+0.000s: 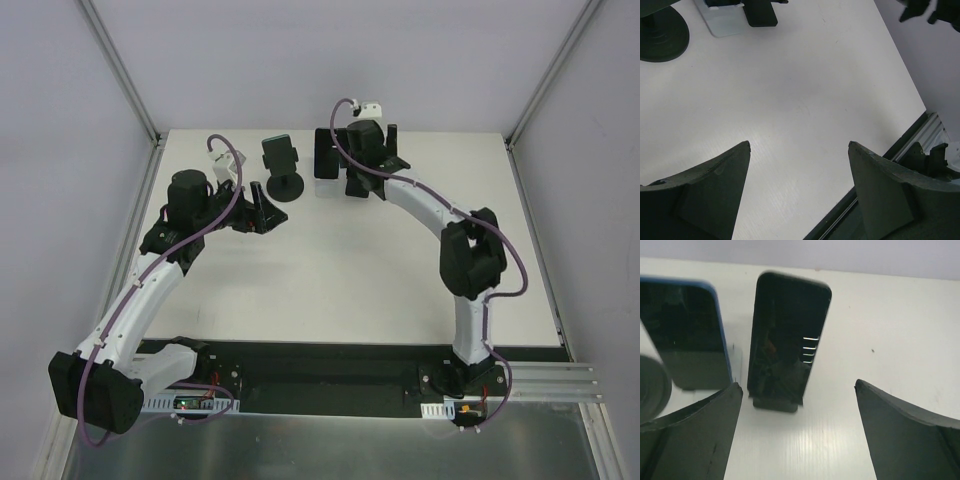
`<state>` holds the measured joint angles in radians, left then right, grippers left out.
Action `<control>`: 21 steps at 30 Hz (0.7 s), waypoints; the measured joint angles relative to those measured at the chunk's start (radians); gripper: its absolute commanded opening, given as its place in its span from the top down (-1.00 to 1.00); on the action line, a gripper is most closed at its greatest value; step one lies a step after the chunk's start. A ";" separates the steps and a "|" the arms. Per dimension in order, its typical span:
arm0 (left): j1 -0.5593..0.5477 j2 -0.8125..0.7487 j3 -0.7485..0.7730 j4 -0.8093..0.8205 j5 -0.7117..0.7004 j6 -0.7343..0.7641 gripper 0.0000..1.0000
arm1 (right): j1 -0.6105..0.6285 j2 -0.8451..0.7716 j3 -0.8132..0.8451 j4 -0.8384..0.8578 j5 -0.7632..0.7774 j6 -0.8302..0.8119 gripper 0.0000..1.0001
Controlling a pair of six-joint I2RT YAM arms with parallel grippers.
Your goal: Place the phone on the phone stand
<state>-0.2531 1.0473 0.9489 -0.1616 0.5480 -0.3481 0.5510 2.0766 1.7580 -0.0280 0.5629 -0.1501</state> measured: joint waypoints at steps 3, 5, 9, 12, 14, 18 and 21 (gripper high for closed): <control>0.002 0.001 -0.002 0.001 -0.002 0.000 -0.56 | 0.045 -0.156 -0.129 -0.065 0.000 0.010 -0.93; 0.006 0.001 -0.007 0.002 -0.008 0.000 -0.55 | 0.097 -0.291 -0.258 -0.091 -0.017 0.028 -0.93; 0.006 0.006 -0.015 0.005 -0.012 0.001 -0.56 | 0.232 -0.532 -0.517 -0.134 -0.083 0.074 -0.93; 0.006 0.009 -0.016 0.005 -0.017 0.004 -0.57 | 0.361 -0.691 -0.713 -0.186 -0.066 0.114 -0.93; 0.006 0.009 -0.016 0.006 -0.018 0.009 -0.58 | 0.435 -0.803 -0.816 -0.256 -0.042 0.143 -0.93; 0.006 0.008 -0.016 0.010 -0.017 0.029 -0.61 | 0.478 -1.092 -0.917 -0.366 -0.003 0.206 -0.93; 0.006 -0.009 -0.018 0.026 -0.017 0.037 -0.65 | 0.475 -1.369 -0.966 -0.387 0.014 0.233 -0.93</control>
<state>-0.2470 1.0386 0.9310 -0.1356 0.5312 -0.3115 1.0256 0.7078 0.7925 -0.4149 0.5774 0.0826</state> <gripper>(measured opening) 0.806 0.965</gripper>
